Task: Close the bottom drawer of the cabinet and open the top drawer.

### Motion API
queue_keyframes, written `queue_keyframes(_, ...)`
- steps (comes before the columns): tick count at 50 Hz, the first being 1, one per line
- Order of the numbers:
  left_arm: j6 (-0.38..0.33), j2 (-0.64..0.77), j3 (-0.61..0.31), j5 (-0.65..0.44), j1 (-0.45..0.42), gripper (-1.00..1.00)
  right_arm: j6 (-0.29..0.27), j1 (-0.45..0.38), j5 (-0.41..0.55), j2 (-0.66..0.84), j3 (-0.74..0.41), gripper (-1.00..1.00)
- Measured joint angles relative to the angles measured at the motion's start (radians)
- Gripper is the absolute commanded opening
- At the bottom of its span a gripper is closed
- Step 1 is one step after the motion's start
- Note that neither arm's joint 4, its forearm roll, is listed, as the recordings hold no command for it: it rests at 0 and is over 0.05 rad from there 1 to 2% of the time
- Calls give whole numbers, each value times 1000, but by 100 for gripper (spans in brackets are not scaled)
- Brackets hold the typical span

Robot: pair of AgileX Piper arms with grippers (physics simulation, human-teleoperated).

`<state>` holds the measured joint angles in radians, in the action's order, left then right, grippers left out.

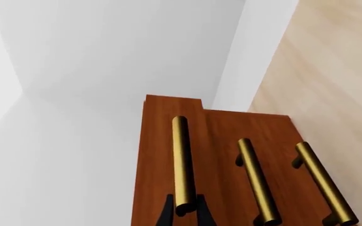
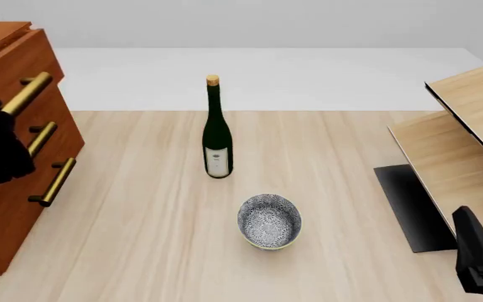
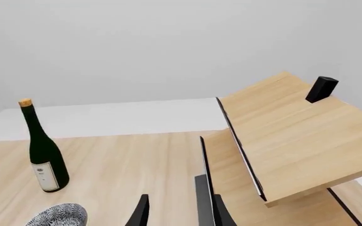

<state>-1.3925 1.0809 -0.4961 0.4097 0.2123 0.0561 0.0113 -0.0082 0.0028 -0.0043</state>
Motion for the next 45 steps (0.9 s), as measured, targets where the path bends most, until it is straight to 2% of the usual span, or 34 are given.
queue_keyframes(45,-44,-40,11,-32,-104,-100,12,1,1,1,-3,100)
